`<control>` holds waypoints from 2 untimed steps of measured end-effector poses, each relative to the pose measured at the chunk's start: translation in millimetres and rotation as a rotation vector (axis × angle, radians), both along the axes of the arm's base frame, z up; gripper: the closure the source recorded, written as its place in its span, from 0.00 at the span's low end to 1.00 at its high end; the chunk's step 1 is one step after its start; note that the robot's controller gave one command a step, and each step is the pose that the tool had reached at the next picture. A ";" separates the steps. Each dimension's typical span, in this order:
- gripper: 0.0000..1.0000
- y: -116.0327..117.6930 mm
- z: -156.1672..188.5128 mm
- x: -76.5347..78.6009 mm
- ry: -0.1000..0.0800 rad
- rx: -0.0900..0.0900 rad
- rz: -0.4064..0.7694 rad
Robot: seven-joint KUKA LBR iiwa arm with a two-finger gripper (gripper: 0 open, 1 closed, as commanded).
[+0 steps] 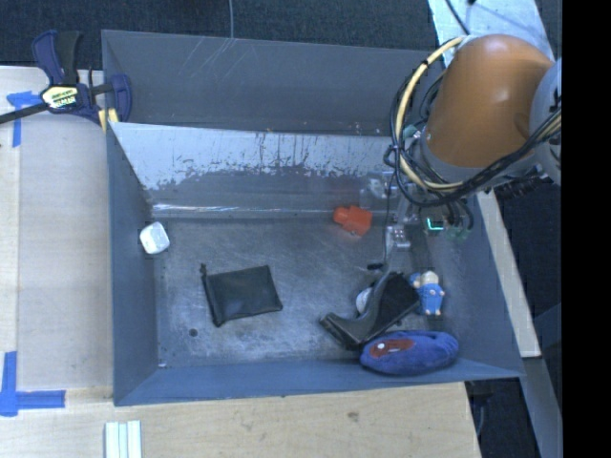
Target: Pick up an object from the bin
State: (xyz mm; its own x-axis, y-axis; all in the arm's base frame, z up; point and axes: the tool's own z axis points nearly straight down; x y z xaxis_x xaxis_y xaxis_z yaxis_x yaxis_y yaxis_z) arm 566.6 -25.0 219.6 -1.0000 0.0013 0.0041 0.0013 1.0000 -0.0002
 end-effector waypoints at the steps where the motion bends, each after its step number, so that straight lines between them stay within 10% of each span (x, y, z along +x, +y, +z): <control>1: 0.00 -4.8 -71.0 6.7 -0.001 0.001 0.206; 2: 0.00 -89.8 -90.3 -48.1 -0.001 -0.002 0.116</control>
Offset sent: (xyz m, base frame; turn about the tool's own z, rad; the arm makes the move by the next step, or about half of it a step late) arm 0.0072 -0.0046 -0.0691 -0.2065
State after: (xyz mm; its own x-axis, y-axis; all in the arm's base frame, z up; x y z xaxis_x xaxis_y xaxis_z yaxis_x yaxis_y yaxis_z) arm 518.5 -114.8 129.4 -0.9934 -0.1148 0.0029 -0.1148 0.9934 -0.0026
